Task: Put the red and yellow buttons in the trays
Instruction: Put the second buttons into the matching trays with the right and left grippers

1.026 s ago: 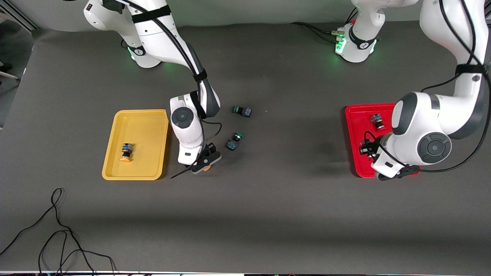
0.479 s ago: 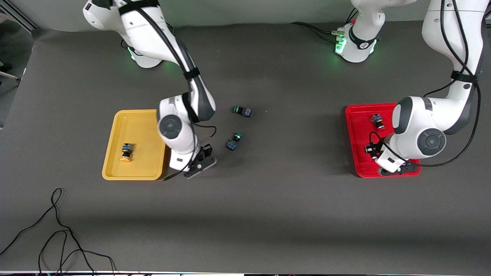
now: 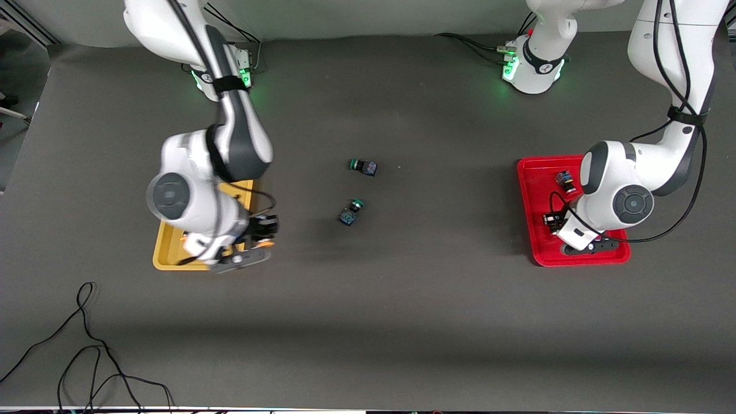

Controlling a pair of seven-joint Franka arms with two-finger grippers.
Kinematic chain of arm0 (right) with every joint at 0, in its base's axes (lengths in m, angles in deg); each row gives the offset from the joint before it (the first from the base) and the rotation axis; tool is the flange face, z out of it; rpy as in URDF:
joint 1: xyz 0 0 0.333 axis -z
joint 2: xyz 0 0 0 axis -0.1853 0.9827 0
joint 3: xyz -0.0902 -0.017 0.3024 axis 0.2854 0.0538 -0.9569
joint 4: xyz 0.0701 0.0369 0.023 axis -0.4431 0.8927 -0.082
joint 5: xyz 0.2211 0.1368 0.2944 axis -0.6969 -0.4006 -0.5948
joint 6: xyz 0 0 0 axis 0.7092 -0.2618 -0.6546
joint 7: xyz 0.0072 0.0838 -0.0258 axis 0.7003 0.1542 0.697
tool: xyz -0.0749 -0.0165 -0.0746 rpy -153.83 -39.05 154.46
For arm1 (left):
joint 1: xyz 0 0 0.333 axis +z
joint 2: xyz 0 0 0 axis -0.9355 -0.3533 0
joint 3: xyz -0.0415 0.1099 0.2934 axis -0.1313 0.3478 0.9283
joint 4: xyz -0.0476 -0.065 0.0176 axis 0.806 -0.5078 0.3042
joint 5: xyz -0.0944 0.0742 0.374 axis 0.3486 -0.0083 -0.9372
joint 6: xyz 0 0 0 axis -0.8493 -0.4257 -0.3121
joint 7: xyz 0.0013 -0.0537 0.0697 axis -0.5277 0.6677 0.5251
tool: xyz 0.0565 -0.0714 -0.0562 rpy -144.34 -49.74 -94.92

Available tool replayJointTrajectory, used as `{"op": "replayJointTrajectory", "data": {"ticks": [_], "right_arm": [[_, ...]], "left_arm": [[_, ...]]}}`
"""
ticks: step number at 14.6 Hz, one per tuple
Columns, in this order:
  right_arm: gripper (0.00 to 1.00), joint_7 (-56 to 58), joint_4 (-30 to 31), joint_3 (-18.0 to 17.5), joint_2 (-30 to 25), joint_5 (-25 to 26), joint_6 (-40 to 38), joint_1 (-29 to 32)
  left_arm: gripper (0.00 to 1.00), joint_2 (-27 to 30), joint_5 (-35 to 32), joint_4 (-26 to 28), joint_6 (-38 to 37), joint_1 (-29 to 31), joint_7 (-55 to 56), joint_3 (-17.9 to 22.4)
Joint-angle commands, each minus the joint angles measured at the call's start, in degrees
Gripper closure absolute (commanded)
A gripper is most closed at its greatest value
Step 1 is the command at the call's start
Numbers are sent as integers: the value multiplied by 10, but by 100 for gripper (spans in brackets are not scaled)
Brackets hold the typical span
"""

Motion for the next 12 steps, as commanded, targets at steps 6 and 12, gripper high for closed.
{"op": "replayJointTrajectory", "data": {"ticks": [6,12], "right_arm": [[89,124,165,85,3,-69,82,10],[89,164,216,72,48,-108,140,9]], "left_arm": [[1,119,-7,-93,-194,-1,-21,-12],[1,231,-1,-95,-208,1,-76,-12]]}}
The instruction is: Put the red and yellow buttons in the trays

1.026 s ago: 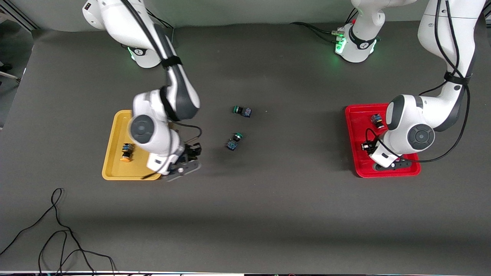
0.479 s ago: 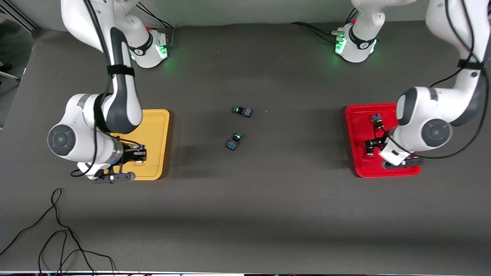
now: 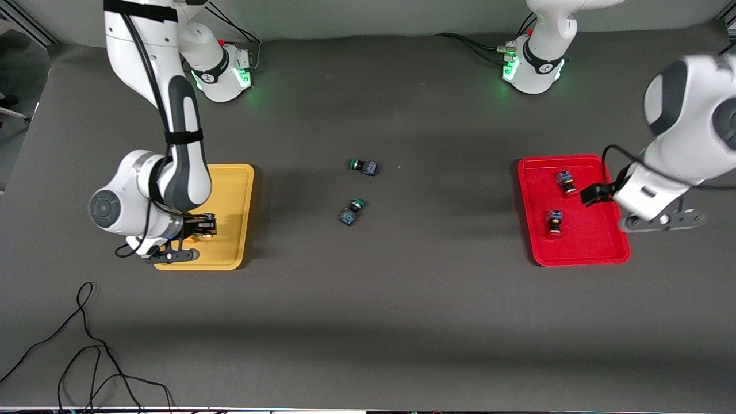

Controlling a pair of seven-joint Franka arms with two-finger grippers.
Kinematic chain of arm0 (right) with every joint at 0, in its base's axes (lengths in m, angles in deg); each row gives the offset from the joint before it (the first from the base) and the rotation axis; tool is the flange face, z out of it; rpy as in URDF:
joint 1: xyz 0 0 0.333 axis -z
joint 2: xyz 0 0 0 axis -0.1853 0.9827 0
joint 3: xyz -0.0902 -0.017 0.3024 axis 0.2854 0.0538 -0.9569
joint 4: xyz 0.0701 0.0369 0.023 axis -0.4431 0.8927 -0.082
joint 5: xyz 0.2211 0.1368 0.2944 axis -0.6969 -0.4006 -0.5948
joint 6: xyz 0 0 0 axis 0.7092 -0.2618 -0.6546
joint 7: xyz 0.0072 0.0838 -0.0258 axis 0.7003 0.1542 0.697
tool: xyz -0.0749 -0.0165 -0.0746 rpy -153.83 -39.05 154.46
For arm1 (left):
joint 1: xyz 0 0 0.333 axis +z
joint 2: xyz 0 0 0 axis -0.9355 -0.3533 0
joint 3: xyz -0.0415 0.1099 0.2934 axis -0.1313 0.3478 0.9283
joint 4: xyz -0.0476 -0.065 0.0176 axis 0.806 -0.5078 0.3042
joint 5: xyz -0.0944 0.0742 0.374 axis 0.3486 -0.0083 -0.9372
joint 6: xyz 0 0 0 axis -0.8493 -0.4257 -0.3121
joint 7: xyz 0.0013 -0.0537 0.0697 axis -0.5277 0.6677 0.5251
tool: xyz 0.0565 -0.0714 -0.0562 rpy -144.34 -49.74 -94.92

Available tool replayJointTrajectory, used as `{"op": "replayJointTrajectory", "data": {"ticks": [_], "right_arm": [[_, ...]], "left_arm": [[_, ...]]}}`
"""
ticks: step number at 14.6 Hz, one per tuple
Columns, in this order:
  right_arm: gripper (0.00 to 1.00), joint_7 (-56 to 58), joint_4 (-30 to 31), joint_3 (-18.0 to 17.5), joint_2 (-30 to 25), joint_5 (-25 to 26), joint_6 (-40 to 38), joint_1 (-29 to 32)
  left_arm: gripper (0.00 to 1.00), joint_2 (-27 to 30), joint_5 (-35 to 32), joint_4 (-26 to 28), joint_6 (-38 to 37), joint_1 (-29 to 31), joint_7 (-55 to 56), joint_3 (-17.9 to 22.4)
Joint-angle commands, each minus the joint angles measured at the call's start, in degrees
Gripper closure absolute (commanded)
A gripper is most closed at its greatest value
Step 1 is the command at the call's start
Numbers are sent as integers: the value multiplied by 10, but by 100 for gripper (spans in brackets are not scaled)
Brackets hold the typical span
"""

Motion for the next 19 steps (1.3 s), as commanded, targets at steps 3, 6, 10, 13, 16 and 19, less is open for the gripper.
{"op": "replayJointTrajectory", "data": {"ticks": [3,6,10,13,16,19], "right_arm": [[4,14,-3,-10,17,-18,2,-6],[0,-13,-38,-2,1,-17,-46,-5],[0,-62,-126,58,-8,-5,-165,-16],[0,-111,-192,81,-20,32,-227,-16],[0,-139,-203,82,-71,81,-240,-16],[0,-147,-210,81,-116,122,-243,-16]], "left_arm": [[1,46,10,-47,-62,0,-6,-9],[1,54,21,-57,-93,5,-4,-9],[1,75,42,-45,-114,40,0,-24],[1,74,37,-47,-109,40,-3,-28],[1,74,33,-51,-110,35,2,-33],[1,75,18,-58,-118,35,4,-36]]}}
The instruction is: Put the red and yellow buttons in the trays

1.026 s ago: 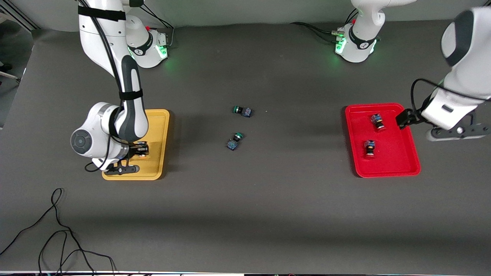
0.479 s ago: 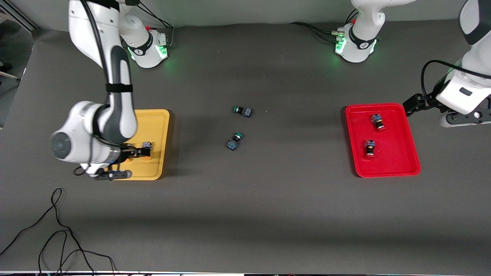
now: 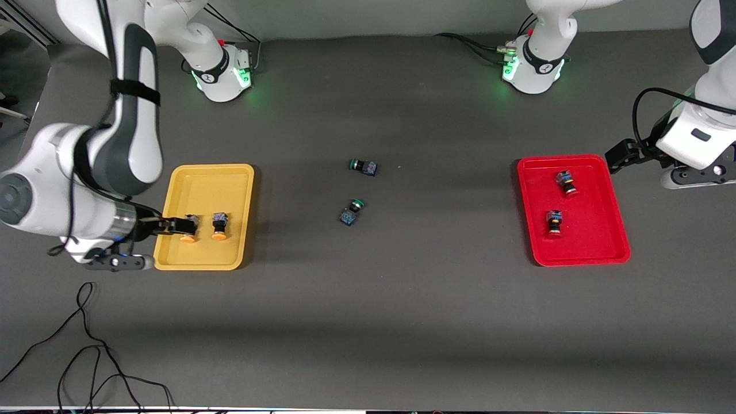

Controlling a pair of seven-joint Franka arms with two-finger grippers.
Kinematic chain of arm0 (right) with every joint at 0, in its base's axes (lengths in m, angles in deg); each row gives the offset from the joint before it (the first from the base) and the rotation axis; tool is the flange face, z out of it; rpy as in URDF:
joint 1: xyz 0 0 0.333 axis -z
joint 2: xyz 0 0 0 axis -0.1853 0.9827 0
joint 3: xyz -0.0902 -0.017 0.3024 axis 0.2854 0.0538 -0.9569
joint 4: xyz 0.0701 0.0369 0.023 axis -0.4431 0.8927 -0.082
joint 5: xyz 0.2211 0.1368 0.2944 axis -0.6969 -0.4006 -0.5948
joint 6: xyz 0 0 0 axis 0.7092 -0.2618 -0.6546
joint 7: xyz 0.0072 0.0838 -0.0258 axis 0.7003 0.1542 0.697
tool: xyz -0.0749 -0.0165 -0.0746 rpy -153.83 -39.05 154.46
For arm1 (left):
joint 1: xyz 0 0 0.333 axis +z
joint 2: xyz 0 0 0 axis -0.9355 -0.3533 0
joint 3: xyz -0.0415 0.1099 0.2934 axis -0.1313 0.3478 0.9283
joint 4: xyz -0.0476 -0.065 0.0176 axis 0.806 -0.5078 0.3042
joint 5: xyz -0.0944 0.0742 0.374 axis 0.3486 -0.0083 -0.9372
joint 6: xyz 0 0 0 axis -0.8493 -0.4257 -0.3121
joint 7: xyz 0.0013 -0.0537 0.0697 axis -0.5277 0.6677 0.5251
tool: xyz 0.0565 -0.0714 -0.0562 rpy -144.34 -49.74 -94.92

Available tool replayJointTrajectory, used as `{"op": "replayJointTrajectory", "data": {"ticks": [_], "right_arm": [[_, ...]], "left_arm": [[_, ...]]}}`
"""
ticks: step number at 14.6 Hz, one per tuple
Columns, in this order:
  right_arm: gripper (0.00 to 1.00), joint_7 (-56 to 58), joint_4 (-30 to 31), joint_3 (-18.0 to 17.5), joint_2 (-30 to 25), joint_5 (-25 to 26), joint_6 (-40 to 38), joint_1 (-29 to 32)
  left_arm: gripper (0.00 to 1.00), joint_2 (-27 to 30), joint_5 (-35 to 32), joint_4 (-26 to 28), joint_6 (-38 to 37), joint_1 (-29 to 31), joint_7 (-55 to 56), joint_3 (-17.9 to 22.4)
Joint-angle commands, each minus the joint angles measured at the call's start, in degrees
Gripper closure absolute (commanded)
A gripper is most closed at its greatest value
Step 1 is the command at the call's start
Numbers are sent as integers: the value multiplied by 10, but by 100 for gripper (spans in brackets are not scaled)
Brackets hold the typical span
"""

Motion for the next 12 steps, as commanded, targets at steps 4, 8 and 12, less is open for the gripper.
{"op": "replayJointTrajectory", "data": {"ticks": [4,8,12], "right_arm": [[0,-79,-9,-120,-135,140,-25,78],[0,-106,-3,-308,-201,193,-26,257],[0,-106,-3,-451,-230,211,-27,421]], "left_arm": [[1,11,-9,-9,-14,2,6,-9],[1,6,-9,-15,-11,3,-1,-8],[1,-3,-9,-16,0,4,-1,-8]]}}
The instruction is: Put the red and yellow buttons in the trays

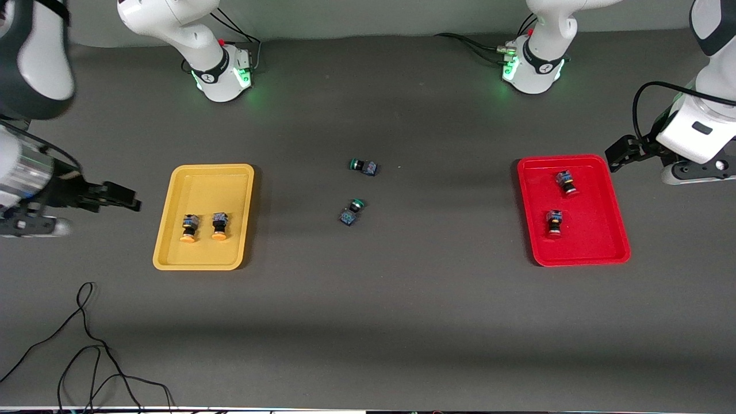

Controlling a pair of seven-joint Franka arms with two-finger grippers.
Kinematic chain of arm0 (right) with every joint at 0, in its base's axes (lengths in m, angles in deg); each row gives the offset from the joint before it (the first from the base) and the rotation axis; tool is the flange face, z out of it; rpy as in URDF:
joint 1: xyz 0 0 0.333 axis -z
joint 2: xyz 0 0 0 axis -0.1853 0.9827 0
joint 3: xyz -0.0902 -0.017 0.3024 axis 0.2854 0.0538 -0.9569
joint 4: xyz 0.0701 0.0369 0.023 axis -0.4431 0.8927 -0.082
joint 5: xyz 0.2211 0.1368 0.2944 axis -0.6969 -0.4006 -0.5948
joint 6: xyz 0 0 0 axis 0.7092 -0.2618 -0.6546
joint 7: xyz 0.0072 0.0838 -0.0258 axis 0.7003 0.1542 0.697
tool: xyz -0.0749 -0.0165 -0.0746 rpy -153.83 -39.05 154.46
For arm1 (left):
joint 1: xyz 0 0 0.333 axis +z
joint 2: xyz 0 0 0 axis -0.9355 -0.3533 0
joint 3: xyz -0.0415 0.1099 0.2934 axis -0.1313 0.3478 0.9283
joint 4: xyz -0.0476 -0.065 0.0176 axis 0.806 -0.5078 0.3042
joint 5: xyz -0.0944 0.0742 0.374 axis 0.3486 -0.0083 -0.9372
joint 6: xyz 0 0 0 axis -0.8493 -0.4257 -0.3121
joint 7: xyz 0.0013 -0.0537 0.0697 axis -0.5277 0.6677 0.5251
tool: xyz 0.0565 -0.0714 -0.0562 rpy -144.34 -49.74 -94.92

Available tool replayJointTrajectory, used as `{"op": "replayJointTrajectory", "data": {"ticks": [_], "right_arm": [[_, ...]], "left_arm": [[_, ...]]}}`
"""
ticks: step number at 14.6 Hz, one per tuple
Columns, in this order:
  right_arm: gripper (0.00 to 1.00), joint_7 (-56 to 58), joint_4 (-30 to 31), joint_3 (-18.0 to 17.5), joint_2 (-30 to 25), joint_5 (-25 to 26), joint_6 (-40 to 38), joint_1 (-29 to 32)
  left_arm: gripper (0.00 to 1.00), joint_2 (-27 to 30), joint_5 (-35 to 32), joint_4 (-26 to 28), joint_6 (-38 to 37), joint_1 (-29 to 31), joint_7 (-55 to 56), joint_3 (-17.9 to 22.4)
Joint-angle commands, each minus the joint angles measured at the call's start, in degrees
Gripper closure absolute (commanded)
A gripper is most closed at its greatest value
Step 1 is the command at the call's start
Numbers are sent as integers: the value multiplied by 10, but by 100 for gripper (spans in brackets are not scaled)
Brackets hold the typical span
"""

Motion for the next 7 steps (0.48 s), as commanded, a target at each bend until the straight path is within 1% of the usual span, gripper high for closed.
{"op": "replayJointTrajectory", "data": {"ticks": [1,2,4,5,7], "right_arm": [[0,-17,13,-116,-31,40,-6,117],[0,-16,17,-151,-36,41,-17,154],[0,-15,17,-200,-42,42,-23,216],[0,-15,17,-209,-44,42,-23,229],[0,-12,15,-207,-47,43,-24,228]], "left_arm": [[1,-11,-8,-12,6,4,-4,-3],[1,-14,-9,-15,7,3,-4,-3],[1,-34,-10,-16,10,4,-4,-2],[1,-42,-10,-16,13,9,-5,-1],[1,-45,-10,-16,17,10,-6,0]]}}
